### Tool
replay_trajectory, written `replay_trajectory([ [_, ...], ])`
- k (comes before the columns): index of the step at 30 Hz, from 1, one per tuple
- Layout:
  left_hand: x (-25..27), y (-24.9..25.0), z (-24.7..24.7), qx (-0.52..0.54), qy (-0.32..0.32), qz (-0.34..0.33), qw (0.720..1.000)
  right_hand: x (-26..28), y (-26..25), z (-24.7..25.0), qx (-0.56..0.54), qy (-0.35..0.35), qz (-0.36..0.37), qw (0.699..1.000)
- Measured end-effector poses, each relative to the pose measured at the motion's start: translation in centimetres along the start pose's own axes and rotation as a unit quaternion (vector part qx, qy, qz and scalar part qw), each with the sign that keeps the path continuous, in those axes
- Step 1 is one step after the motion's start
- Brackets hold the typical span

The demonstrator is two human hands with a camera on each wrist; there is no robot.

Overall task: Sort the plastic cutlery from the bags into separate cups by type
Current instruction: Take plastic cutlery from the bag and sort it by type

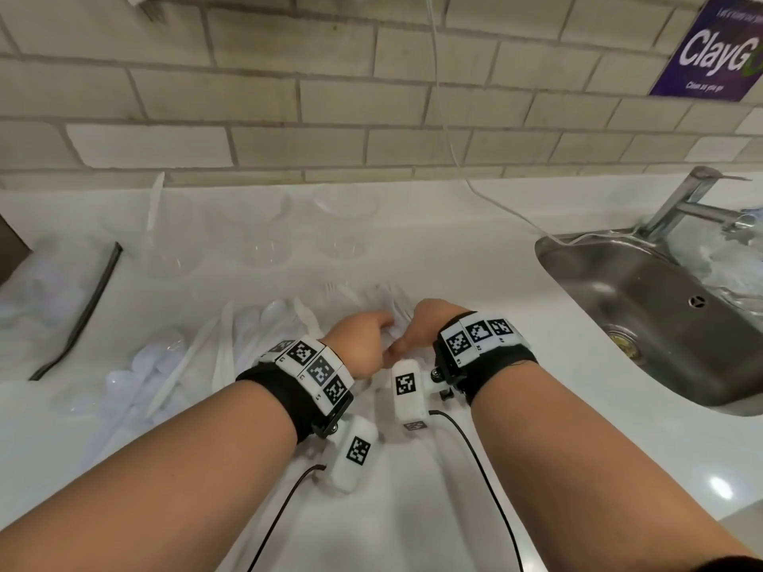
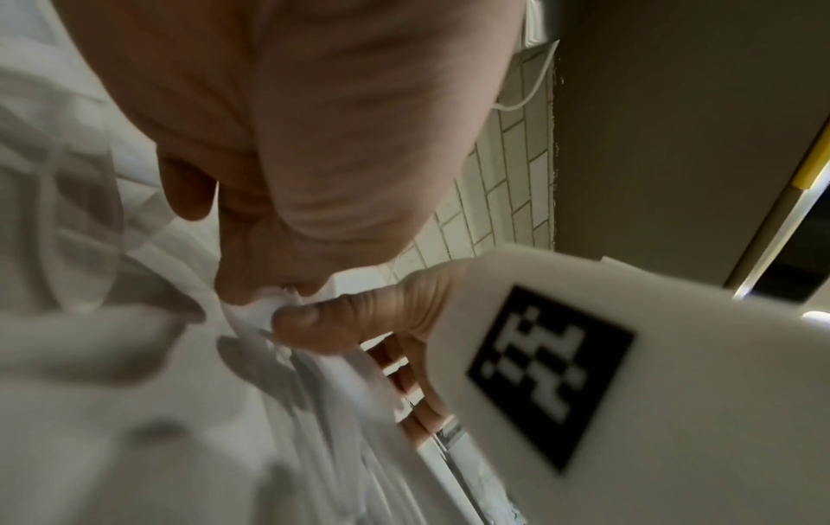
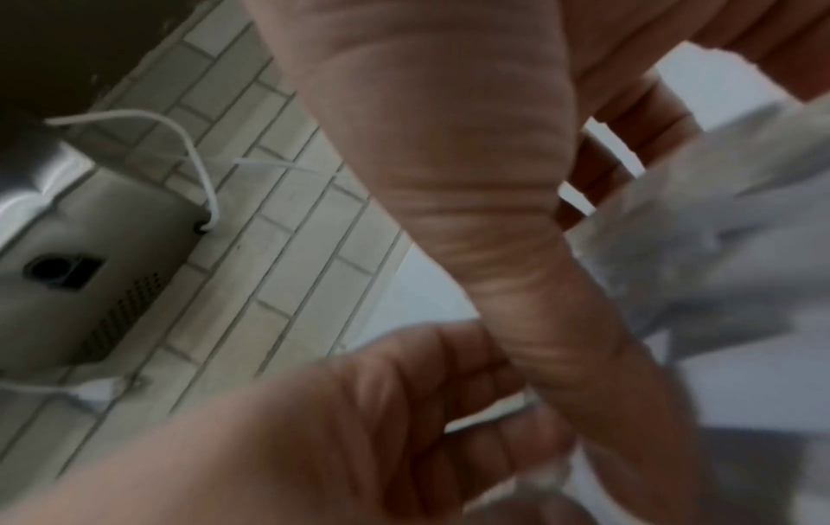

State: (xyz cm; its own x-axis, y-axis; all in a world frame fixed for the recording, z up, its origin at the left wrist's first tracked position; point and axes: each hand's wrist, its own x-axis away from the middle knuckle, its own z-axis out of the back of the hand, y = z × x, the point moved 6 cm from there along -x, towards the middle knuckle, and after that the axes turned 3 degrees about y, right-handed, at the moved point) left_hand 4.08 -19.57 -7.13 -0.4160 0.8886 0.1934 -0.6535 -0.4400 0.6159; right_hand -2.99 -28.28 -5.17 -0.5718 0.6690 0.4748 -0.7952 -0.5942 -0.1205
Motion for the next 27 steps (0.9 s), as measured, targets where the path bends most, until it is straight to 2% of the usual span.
replay_trajectory([
  [7,0.1,0.7,-0.3,0.009,-0.021,-0.04,0.999,-0.4,-2.2,-0.9,0.087,0.072,0.03,0.993],
  [10,0.2,0.8,-0.4,0.019,-0.033,-0.044,0.998,-0.7,-2.5,-1.2,0.095,0.066,0.028,0.993],
  [14,0.2,0.1,-0.2,0.096,-0.058,-0.038,0.993,-0.6,-1.6,-1.0,0.069,0.038,0.001,0.997],
  [20,0.3,-0.1,-0.5,0.197,-0.065,-0.013,0.978,-1.0,-0.5,-1.0,0.039,0.082,-0.031,0.995],
  [27,0.0,0.9,-0.9,0.152,-0.067,-0.037,0.986,-1.0,-0.8,-1.0,-0.01,0.11,0.003,0.994],
])
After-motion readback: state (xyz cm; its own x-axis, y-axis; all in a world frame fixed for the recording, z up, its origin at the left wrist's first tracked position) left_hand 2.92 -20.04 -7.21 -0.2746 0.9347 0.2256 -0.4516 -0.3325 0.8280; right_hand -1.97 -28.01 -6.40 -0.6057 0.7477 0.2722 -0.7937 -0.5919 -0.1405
